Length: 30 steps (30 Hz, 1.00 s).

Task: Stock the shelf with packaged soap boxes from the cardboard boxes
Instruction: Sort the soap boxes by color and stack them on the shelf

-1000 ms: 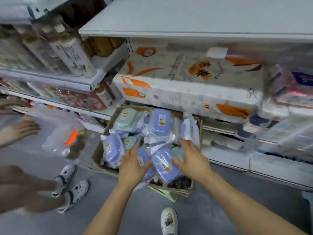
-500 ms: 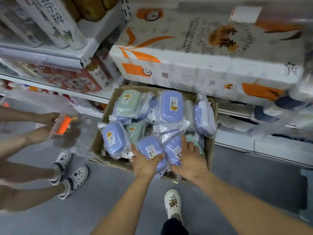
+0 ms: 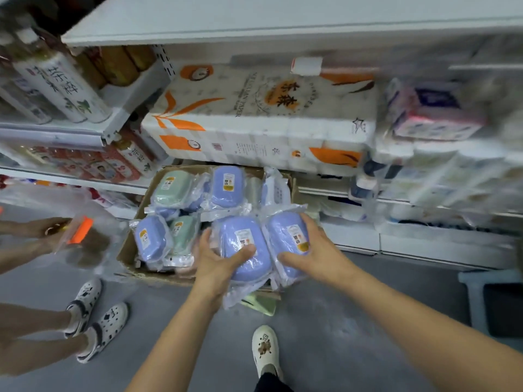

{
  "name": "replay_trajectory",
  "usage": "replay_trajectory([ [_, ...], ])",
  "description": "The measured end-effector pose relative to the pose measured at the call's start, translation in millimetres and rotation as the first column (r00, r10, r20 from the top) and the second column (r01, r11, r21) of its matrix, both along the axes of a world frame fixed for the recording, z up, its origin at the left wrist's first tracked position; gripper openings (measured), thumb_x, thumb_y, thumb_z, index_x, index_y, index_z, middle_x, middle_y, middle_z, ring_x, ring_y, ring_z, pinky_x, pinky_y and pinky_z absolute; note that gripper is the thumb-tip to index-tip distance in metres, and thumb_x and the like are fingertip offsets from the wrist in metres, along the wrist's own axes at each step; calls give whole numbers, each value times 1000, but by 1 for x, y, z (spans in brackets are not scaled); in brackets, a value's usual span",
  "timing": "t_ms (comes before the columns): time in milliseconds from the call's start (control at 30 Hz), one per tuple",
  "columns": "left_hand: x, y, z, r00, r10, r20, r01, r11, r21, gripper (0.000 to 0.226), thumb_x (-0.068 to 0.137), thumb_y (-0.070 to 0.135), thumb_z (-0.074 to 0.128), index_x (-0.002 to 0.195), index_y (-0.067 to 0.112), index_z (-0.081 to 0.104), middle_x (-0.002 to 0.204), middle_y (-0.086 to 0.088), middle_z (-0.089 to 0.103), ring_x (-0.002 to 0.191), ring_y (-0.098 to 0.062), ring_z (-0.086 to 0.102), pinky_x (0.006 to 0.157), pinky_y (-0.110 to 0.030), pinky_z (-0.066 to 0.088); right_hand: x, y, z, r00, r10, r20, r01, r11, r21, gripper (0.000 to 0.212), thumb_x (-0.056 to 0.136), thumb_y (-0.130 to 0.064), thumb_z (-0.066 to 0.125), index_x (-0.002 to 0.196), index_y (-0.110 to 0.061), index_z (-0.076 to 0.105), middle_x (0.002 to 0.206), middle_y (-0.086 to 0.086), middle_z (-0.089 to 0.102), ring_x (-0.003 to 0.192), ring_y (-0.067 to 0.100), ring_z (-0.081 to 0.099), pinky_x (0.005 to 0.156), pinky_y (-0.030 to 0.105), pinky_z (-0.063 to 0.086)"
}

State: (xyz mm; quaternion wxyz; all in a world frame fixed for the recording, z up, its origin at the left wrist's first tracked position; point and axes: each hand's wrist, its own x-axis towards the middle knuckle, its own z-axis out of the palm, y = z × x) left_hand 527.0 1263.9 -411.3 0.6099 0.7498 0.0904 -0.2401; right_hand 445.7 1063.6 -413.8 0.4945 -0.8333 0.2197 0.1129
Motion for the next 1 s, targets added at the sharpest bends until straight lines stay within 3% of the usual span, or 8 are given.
replay_trajectory([
  [167,-42,-115,33,988,-152,-9,150,984,-98,121,44,54,93,145,33,32,135,-3,57,111,-26,64,95,-50,53,-77,-94,41,956,-261,133,236,956,175,85,71,-48,74,142,-38,29,133,-13,50,114,9,55,95,32,48],
  [333,-115,-237,52,867,-498,-39,471,841,-264,64,78,43,76,133,23,51,123,-5,68,107,-22,68,89,-40,55,-174,-191,68,878,-445,174,374,867,329,67,83,-34,74,138,-35,37,126,-22,54,102,-9,59,86,18,44],
  [433,-161,-300,58,703,-702,-112,654,701,-286,74,74,58,75,138,30,50,129,-2,66,116,-25,64,98,-44,50,-232,-239,78,805,-563,187,462,793,397,62,84,-32,74,134,-33,38,115,-25,56,99,-8,61,88,20,48],
  [500,-190,-341,62,612,-778,-139,736,625,-259,84,63,71,76,136,36,51,125,5,68,111,-19,66,85,-36,53,-269,-268,87,751,-632,192,518,744,423,62,83,-31,75,133,-31,38,117,-21,57,103,-6,60,91,22,49],
  [667,-268,-440,69,507,-857,-91,830,514,-217,76,59,60,84,125,40,53,109,15,72,93,-9,72,82,-39,55,-351,-329,93,597,-775,204,668,622,408,71,73,-38,78,133,-23,44,123,-9,59,107,1,60,94,21,48],
  [733,-289,-474,62,482,-869,-110,842,494,-218,88,47,61,84,125,43,48,113,15,71,98,-14,71,90,-46,53,-378,-350,88,538,-824,178,718,558,415,86,66,-46,75,140,-21,41,130,-6,57,113,6,58,94,23,48],
  [867,-320,-544,44,365,-914,-180,875,402,-269,74,62,51,83,128,39,52,115,6,72,105,-23,69,100,-53,46,-420,-394,69,395,-911,122,794,405,453,61,83,-34,74,134,-23,44,121,-9,58,102,1,59,78,13,48],
  [1000,-343,-627,11,265,-932,-247,891,334,-306,70,75,37,83,134,17,52,118,-10,70,99,-26,71,75,-39,59,-449,-448,42,156,-987,33,851,151,503,63,83,-43,71,137,-27,43,127,-7,58,105,9,61,84,26,48],
])
